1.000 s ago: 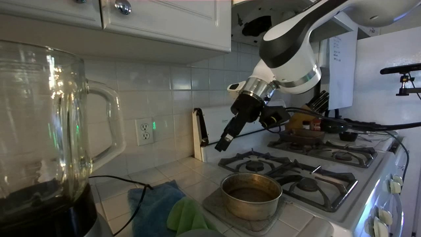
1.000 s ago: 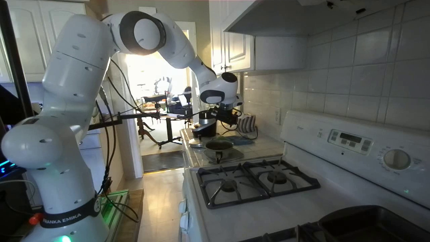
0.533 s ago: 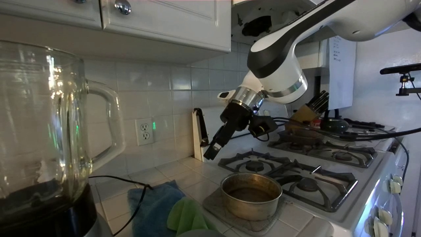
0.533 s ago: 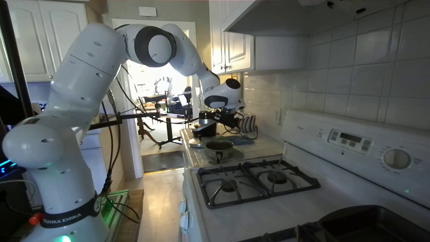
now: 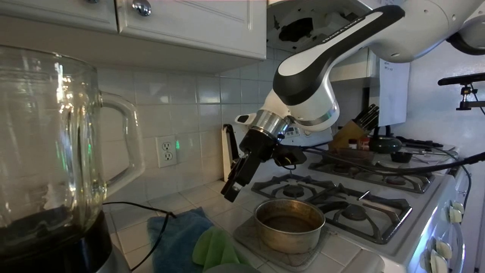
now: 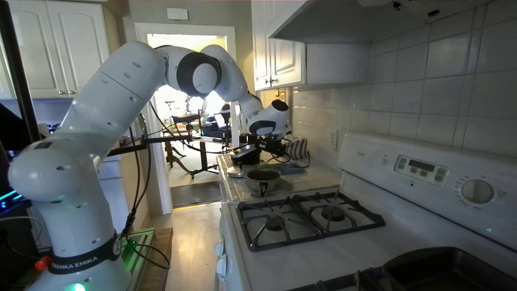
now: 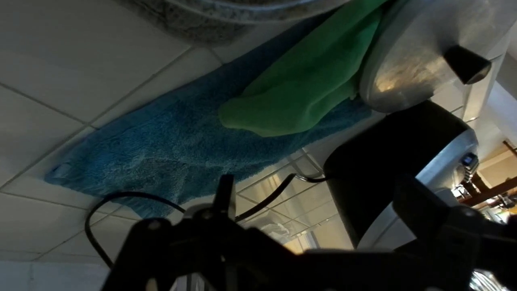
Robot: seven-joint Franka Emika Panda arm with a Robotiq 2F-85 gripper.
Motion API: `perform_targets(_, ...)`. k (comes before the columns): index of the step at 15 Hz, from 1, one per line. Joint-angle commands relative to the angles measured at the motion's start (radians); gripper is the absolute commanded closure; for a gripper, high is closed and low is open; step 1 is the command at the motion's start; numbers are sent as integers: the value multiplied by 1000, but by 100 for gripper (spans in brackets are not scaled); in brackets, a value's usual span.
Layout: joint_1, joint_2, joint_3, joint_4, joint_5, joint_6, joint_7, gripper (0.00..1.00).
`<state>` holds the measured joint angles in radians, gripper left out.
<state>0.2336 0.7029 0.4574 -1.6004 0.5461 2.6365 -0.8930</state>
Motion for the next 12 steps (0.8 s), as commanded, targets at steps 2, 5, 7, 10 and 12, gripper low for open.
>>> perform_targets(2,-22,25,36,18,-51,8,31,0)
perform_targets(5,2,12,1,2,-59,84,87,0)
perform_targets(7,36,19,-33,-3,-95,221,172,0)
perform_targets(10,77,37,-80,4,-209,313,330,0)
perform_targets(12,98,42,-105,9,-289,309,433,0)
